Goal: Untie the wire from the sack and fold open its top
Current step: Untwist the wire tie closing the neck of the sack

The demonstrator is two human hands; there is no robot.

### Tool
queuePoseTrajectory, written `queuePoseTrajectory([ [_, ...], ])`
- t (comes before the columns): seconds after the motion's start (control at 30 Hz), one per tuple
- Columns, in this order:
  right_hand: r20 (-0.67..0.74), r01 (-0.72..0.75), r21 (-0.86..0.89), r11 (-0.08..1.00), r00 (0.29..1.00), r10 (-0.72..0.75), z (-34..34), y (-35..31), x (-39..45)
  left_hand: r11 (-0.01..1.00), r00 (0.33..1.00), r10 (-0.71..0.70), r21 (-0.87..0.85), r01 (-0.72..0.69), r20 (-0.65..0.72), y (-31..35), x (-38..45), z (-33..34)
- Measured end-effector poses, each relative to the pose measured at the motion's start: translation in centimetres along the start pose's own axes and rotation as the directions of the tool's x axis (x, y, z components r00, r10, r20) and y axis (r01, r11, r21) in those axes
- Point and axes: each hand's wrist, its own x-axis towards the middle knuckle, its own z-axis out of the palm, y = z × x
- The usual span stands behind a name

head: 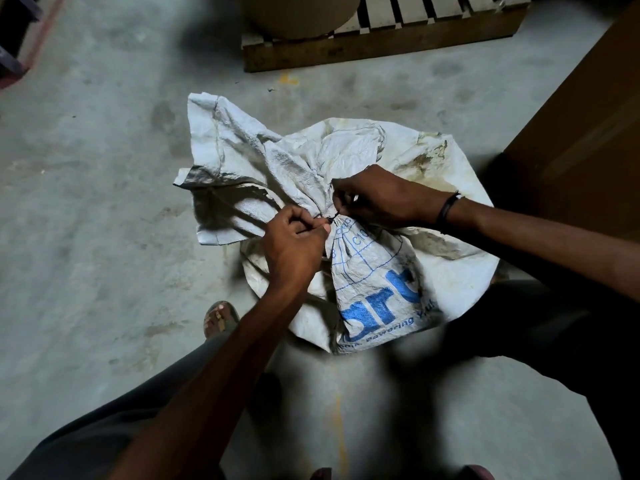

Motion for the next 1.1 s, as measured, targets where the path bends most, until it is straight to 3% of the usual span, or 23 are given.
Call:
queuePoseTrajectory([
  [0.17, 0.135, -0.115, 0.213, 0.970, 0.987, 0.087, -1.0, 0.2, 0.1, 0.997, 0.998, 0.068, 0.037, -0.067, -0.010, 1.2, -0.3, 0.0],
  [0.37, 0.295, -0.319, 0.567, 0.759, 0.939, 0.175, -2.2, 0.2, -0.3, 0.978, 0.981, 0.194, 0.087, -0.192, -0.015, 2.2, -1.0, 0.1],
  [0.43, 0.277, -0.307, 0.509, 0.804, 0.943, 0.185, -2.5, 0.3, -0.3, 0.967, 0.973, 0.230, 0.110, -0.229, -0.002, 2.3, -1.3, 0.3],
  [0.53, 0.162, -0.206, 0.239, 0.949, 0.972, 0.170, -2.5, 0.3, -0.2, 0.971, 0.977, 0.215, 0.102, -0.215, 0.011, 2.2, -1.2, 0.2],
  [0.7, 0.076, -0.122, 0.080, 0.989, 0.990, 0.116, -1.6, -0.1, 0.0, 0.978, 0.983, 0.177, 0.106, -0.180, 0.041, 1.6, -1.1, 0.2],
  [0.77, 0.102, -0.141, 0.195, 0.971, 0.987, 0.123, -1.6, 0.1, 0.1, 0.970, 0.979, 0.203, 0.131, -0.206, 0.031, 1.7, -1.0, 0.1],
  [0.9, 0.165, -0.264, 0.569, 0.779, 0.965, 0.206, -2.1, 0.5, -0.2, 0.937, 0.957, 0.291, 0.205, -0.284, -0.007, 2.5, -0.7, -0.2],
  [1.0, 0.223, -0.305, 0.673, 0.674, 0.952, 0.208, -2.5, 0.4, -0.5, 0.889, 0.927, 0.374, 0.287, -0.356, -0.007, 3.4, -1.1, -0.1],
  [1.1, 0.266, -0.356, 0.662, 0.660, 0.934, 0.237, -3.2, 0.3, -0.5, 0.845, 0.900, 0.435, 0.340, -0.413, 0.013, 4.0, -1.5, -0.2],
])
